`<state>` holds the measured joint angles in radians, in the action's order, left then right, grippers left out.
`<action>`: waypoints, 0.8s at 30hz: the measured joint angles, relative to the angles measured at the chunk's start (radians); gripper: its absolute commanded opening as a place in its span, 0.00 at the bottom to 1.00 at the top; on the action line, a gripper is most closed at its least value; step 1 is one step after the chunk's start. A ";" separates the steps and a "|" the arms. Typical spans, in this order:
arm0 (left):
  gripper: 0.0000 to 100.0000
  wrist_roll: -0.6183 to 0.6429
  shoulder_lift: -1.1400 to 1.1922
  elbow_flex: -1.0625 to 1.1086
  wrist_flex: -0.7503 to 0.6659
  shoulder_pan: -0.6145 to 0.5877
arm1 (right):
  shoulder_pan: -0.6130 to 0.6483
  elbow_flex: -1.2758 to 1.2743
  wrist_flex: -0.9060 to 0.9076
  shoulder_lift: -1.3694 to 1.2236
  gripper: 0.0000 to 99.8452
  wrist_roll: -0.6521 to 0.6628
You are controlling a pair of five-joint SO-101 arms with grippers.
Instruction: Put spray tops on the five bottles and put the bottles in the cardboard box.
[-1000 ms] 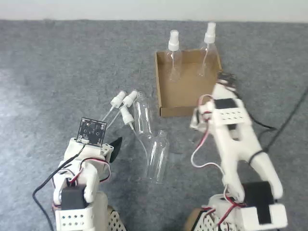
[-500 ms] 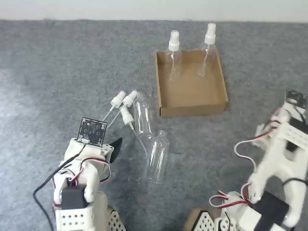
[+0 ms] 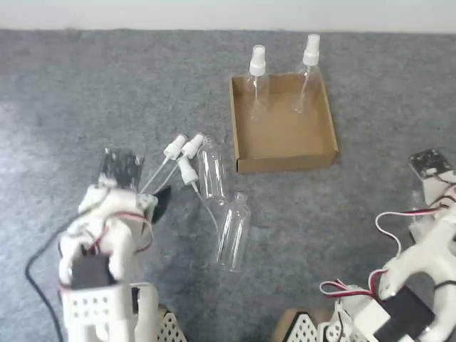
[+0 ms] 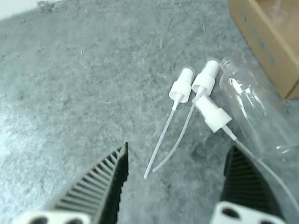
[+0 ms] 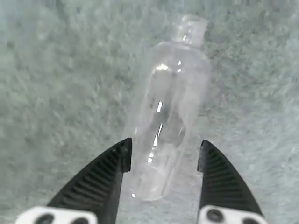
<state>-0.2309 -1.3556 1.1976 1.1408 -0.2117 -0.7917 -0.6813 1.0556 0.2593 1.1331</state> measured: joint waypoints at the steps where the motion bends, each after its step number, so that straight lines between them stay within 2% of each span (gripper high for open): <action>1: 0.29 0.000 0.071 -0.054 0.011 -0.002 | -0.011 0.000 -0.002 0.000 0.19 0.018; 5: 0.23 0.000 0.364 -0.245 0.064 -0.003 | -0.021 -0.035 -0.012 0.000 0.26 0.032; 9: 0.22 0.000 0.612 -0.397 0.066 -0.003 | -0.021 -0.041 -0.020 0.002 0.31 0.034; 15: 0.22 0.000 0.934 -0.654 0.054 -0.002 | -0.021 -0.041 -0.020 0.002 0.32 0.035; 24: 0.22 0.002 1.313 -0.896 0.002 0.107 | -0.021 -0.041 -0.020 0.002 0.32 0.037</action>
<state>-0.2294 -0.0422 0.3015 1.1423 -0.1043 -0.8132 -0.7227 1.0357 0.2608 1.1699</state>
